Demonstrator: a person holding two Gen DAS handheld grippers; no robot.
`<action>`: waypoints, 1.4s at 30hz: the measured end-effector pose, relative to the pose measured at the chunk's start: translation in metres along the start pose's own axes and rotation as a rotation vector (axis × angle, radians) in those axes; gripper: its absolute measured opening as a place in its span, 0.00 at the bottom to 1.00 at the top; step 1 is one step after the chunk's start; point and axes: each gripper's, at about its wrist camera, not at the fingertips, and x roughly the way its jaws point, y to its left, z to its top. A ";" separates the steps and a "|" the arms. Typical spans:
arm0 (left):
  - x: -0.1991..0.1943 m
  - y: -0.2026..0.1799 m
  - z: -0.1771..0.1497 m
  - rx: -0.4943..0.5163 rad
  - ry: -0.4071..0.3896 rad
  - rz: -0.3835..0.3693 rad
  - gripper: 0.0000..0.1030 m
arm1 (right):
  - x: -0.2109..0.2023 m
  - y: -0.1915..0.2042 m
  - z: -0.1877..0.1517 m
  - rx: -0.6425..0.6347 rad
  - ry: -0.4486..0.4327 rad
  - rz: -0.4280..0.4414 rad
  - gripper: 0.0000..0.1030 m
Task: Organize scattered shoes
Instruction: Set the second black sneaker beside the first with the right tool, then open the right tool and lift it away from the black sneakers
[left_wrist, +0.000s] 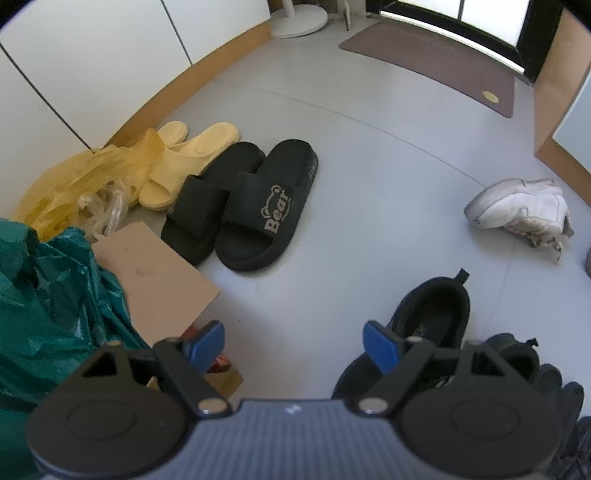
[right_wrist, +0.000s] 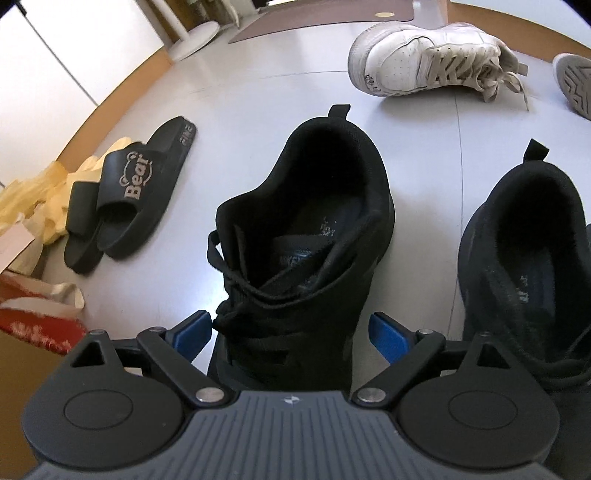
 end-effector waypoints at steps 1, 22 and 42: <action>0.000 0.000 0.000 -0.001 0.001 -0.001 0.82 | 0.004 0.003 -0.001 -0.002 0.004 -0.011 0.88; -0.002 -0.009 -0.008 0.041 -0.004 -0.014 0.82 | -0.002 0.004 -0.028 0.003 0.051 -0.204 0.59; -0.006 -0.022 -0.012 0.009 0.019 -0.079 0.82 | -0.023 -0.022 -0.030 0.060 0.033 -0.196 0.80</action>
